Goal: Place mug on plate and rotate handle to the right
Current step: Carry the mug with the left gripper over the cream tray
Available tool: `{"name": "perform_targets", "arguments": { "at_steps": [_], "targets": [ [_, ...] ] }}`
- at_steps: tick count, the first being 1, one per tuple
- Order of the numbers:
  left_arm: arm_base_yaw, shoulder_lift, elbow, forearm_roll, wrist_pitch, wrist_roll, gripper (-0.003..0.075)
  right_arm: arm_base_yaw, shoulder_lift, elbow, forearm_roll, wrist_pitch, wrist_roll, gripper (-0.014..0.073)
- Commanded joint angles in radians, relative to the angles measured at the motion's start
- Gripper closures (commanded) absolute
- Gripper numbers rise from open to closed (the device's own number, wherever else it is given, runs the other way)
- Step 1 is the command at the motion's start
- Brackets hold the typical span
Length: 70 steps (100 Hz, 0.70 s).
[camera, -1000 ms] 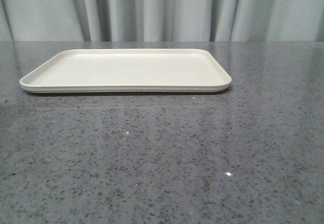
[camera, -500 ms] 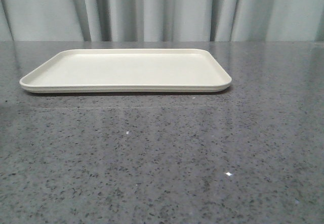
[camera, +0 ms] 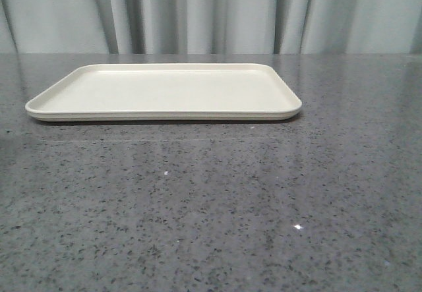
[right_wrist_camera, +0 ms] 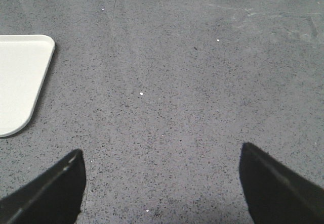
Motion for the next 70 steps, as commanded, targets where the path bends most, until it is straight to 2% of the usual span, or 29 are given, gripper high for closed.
{"name": "perform_targets", "arguments": {
  "at_steps": [1, 13, 28, 41, 52, 70],
  "targets": [
    [0.001, 0.009, -0.033, -0.008, -0.042, 0.003, 0.0209, -0.006, 0.013, -0.036, -0.008, -0.064, -0.005, -0.0020],
    [0.001, 0.032, -0.033, -0.008, -0.046, 0.003, 0.0274, -0.006, 0.013, -0.036, -0.008, -0.064, -0.005, -0.0020],
    [0.001, 0.056, -0.033, -0.008, -0.053, 0.003, 0.0392, -0.006, 0.013, -0.036, -0.008, -0.064, -0.005, -0.0020],
    [0.001, 0.064, -0.033, -0.008, -0.063, 0.003, 0.0559, -0.006, 0.013, -0.036, -0.008, -0.064, -0.005, -0.0020],
    [0.001, 0.064, -0.033, -0.008, -0.069, 0.003, 0.0743, -0.006, 0.013, -0.036, -0.008, -0.064, -0.005, -0.0020],
    [0.001, 0.064, -0.070, -0.029, -0.033, 0.006, 0.0740, -0.006, 0.013, -0.036, -0.008, -0.064, -0.005, -0.0020]
  ]
}}
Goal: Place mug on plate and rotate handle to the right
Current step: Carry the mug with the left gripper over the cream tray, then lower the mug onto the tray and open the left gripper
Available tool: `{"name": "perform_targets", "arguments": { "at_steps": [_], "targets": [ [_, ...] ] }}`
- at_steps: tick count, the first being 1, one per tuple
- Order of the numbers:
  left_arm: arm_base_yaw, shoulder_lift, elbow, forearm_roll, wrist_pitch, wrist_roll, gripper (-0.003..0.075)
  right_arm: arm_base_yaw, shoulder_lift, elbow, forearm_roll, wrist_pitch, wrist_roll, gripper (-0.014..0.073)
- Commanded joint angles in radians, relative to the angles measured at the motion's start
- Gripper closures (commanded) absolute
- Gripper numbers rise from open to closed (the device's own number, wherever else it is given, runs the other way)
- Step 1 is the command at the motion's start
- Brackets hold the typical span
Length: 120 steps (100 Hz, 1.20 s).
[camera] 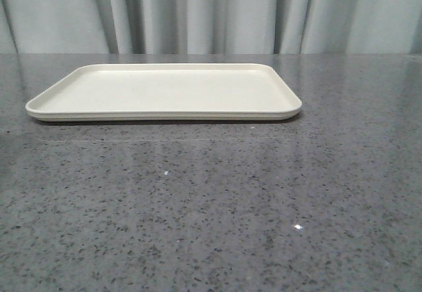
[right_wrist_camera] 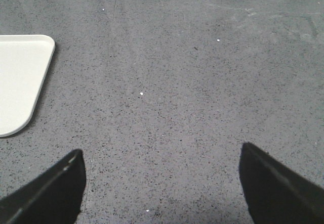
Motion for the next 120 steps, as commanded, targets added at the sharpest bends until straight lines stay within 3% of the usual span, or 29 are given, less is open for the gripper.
{"name": "perform_targets", "arguments": {
  "at_steps": [1, 36, 79, 120],
  "targets": [
    [0.001, -0.014, -0.063, -0.028, -0.010, -0.001, 0.0740, -0.006, 0.013, -0.036, -0.008, -0.064, -0.005, -0.0020],
    [-0.016, 0.005, -0.287, -0.162, -0.019, 0.003, 0.0741, -0.006, 0.013, -0.036, -0.008, -0.064, -0.005, -0.0020],
    [-0.316, 0.353, -0.582, -0.171, -0.069, 0.003, 0.0741, -0.006, 0.013, -0.036, -0.008, -0.063, -0.005, -0.0020],
    [-0.378, 0.611, -0.802, -0.169, -0.013, 0.001, 0.0741, -0.006, 0.013, -0.036, -0.008, -0.063, -0.005, -0.0020]
  ]
}}
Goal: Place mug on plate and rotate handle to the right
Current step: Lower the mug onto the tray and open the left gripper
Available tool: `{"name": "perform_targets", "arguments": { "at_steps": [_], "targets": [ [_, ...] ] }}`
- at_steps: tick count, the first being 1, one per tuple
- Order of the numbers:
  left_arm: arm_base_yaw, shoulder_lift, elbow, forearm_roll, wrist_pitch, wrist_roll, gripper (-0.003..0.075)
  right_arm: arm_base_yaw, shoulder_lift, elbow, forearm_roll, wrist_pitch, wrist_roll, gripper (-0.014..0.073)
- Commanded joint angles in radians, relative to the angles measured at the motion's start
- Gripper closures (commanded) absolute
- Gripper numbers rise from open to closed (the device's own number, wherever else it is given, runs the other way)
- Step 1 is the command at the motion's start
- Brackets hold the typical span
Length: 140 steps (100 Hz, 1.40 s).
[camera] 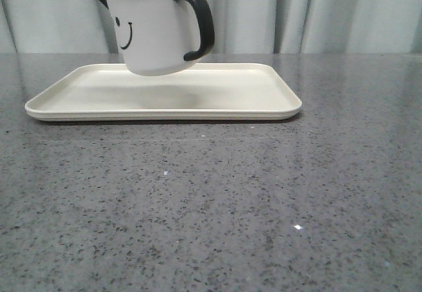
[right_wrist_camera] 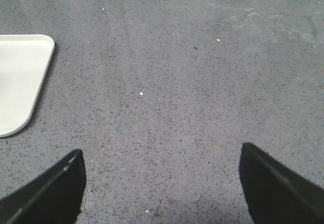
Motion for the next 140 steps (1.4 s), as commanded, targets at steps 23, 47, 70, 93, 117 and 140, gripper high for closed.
{"name": "perform_targets", "arguments": {
  "at_steps": [23, 47, 70, 93, 117, 140],
  "targets": [
    [-0.007, 0.026, -0.053, -0.013, -0.031, -0.004, 0.0741, -0.006, 0.013, -0.036, -0.010, -0.063, -0.005, -0.0020],
    [-0.007, 0.052, -0.053, -0.012, -0.033, -0.004, 0.0741, -0.006, 0.013, -0.036, -0.010, -0.063, -0.005, -0.0020],
    [-0.007, 0.052, -0.053, -0.012, -0.038, 0.001, 0.0740, -0.006, 0.013, -0.036, -0.010, -0.064, -0.005, -0.0020],
    [-0.007, 0.052, -0.053, -0.012, -0.037, 0.001, 0.0733, -0.006, 0.013, -0.036, -0.010, -0.064, -0.005, -0.0020],
    [-0.007, 0.052, -0.060, -0.012, -0.042, 0.001, 0.0448, -0.006, 0.013, -0.036, -0.010, -0.064, -0.005, -0.0020],
    [-0.007, 0.052, -0.065, -0.012, -0.047, 0.001, 0.0258, -0.006, 0.013, -0.036, -0.010, -0.064, -0.005, -0.0020]
  ]
}}
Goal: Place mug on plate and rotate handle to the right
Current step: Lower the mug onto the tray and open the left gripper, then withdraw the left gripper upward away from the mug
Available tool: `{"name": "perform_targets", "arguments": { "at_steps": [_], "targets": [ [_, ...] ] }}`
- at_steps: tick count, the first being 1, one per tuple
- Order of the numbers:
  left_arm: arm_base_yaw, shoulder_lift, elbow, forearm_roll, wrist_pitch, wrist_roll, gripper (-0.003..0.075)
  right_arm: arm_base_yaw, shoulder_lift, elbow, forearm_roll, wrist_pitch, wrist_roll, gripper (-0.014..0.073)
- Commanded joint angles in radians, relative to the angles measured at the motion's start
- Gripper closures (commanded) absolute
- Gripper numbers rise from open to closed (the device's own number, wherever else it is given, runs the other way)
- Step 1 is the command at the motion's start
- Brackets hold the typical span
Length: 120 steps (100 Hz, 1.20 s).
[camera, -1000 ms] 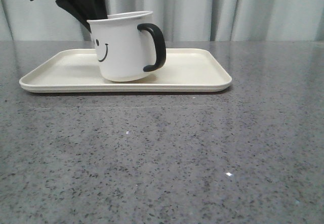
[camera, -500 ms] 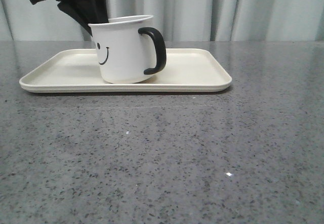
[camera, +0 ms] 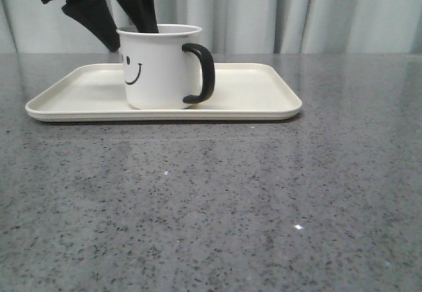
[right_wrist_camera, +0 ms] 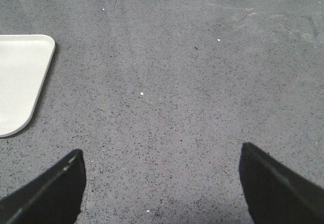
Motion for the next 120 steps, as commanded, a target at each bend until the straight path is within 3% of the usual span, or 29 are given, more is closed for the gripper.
{"name": "perform_targets", "arguments": {
  "at_steps": [1, 35, 52, 71, 100, 120],
  "targets": [
    [-0.007, -0.049, -0.043, -0.018, -0.042, 0.001, 0.0258, -0.006, 0.013, -0.036, -0.010, -0.064, -0.005, -0.0020],
    [-0.007, -0.192, -0.041, -0.015, -0.102, 0.001, 0.0258, -0.006, 0.013, -0.036, -0.010, -0.064, -0.005, -0.0020],
    [-0.003, -0.314, 0.018, 0.063, -0.140, 0.001, 0.0258, -0.006, 0.013, -0.036, -0.010, -0.064, -0.005, -0.0020],
    [0.062, -0.483, 0.193, 0.083, -0.179, 0.001, 0.0258, -0.006, 0.013, -0.036, -0.010, -0.063, -0.005, -0.0020],
    [0.241, -0.749, 0.548, 0.087, -0.283, 0.027, 0.0258, -0.006, 0.013, -0.036, -0.010, -0.063, -0.005, -0.0020],
    [0.270, -0.915, 0.759, 0.087, -0.349, 0.036, 0.0258, -0.006, 0.013, -0.036, -0.010, -0.063, -0.005, -0.0020]
  ]
}}
